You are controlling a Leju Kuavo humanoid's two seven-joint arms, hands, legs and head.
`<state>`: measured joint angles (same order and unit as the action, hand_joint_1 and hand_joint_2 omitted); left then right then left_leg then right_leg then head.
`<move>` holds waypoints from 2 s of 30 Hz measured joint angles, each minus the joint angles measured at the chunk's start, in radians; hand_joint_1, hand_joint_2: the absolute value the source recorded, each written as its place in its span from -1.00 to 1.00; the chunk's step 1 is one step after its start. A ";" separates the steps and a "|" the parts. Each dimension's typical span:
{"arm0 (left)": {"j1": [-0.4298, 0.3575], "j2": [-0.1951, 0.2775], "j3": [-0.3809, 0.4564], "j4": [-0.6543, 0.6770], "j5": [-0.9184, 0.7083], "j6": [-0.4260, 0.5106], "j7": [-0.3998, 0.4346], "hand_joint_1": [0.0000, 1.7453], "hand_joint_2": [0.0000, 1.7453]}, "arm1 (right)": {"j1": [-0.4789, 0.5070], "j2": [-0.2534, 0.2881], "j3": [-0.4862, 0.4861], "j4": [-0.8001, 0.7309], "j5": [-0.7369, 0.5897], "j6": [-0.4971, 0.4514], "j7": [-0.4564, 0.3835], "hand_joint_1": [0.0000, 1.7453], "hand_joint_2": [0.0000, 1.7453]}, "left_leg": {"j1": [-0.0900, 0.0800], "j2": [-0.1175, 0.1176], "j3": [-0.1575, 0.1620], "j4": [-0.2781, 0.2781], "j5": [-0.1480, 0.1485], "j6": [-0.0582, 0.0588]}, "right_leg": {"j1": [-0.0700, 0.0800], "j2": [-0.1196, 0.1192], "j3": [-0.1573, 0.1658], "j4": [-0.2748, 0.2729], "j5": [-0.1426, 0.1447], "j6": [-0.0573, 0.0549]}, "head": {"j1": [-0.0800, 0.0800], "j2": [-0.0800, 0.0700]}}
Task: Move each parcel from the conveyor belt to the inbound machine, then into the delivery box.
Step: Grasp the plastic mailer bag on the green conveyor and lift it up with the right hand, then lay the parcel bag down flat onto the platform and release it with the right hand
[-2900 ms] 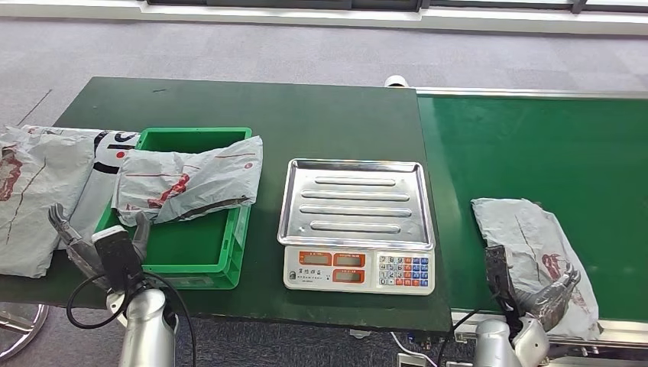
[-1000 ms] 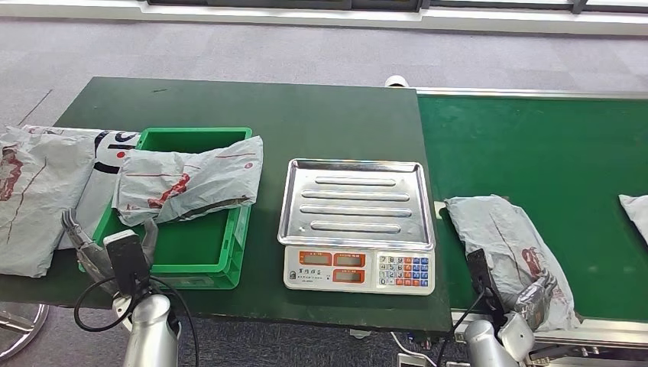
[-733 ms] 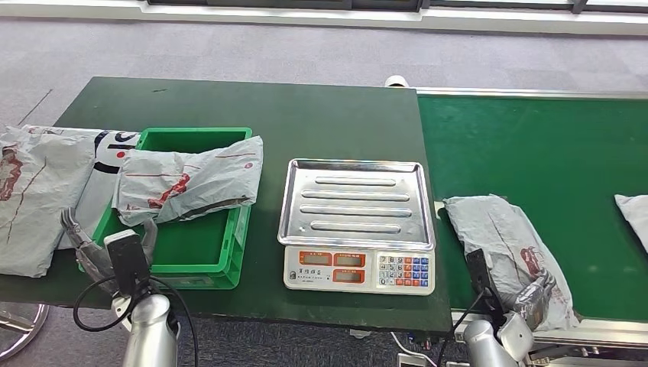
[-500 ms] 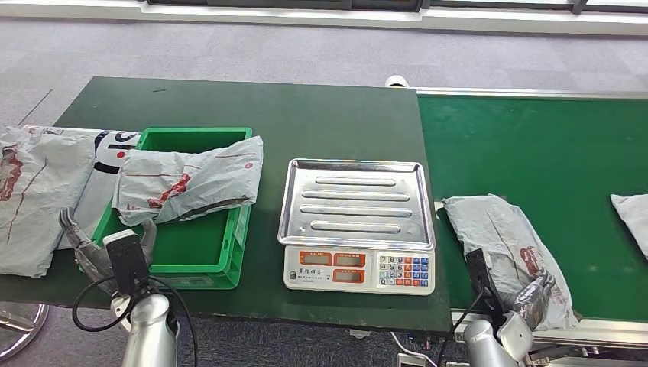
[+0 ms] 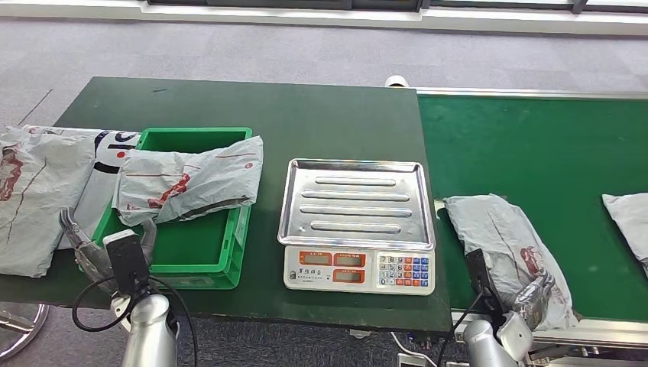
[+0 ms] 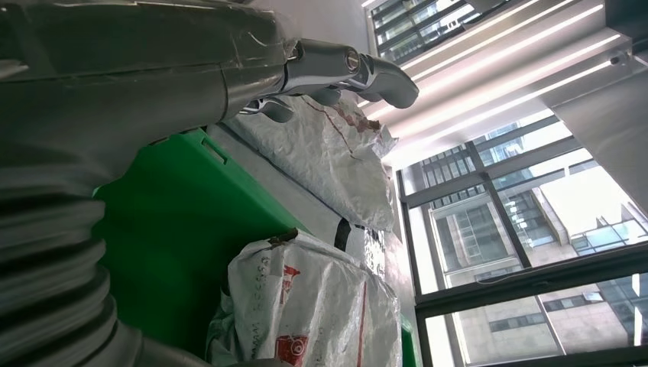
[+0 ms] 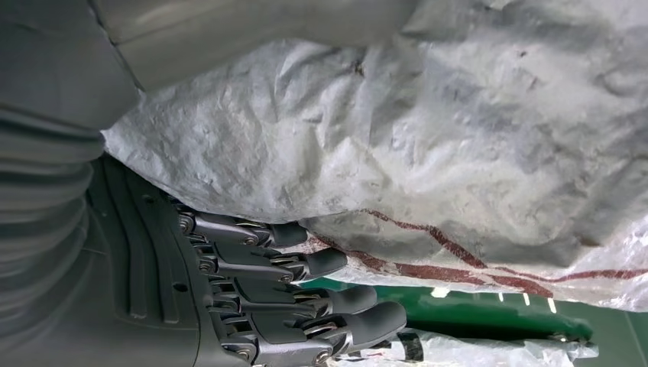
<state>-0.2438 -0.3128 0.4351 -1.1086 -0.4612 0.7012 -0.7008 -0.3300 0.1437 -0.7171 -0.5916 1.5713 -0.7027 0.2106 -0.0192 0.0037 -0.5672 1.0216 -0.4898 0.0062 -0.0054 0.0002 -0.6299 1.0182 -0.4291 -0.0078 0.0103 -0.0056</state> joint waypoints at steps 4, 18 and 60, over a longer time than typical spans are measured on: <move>0.000 0.000 0.000 0.000 0.000 0.000 0.000 -1.00 1.00 | 0.000 -0.002 0.000 0.007 0.000 0.000 0.001 1.00 1.00 | 0.000 0.000 0.000 0.000 0.000 0.000 | 0.000 0.000 0.000 0.000 0.000 0.000 | 0.000 0.000; 0.000 0.000 0.000 0.000 -0.006 0.000 0.000 -1.00 1.00 | -0.013 -0.017 0.005 0.035 0.000 -0.002 0.001 1.00 1.00 | 0.000 0.000 0.001 0.000 0.000 0.000 | 0.000 0.000 0.001 0.000 0.000 0.000 | 0.000 0.000; 0.004 0.000 0.014 0.008 0.000 0.000 -0.001 -1.00 1.00 | 0.205 0.179 0.177 -1.159 -0.168 0.001 -0.396 1.00 1.00 | -0.001 -0.005 -0.004 0.000 0.000 0.000 | -0.001 -0.006 -0.003 0.002 -0.002 0.000 | -0.001 0.000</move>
<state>-0.2399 -0.3124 0.4490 -1.1002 -0.4608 0.7012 -0.7019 -0.1250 0.3223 -0.5405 -1.7502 1.4036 -0.7019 -0.1853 -0.0202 -0.0013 -0.5710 1.0216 -0.4894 0.0064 -0.0064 -0.0058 -0.6328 1.0198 -0.4307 -0.0081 0.0095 -0.0054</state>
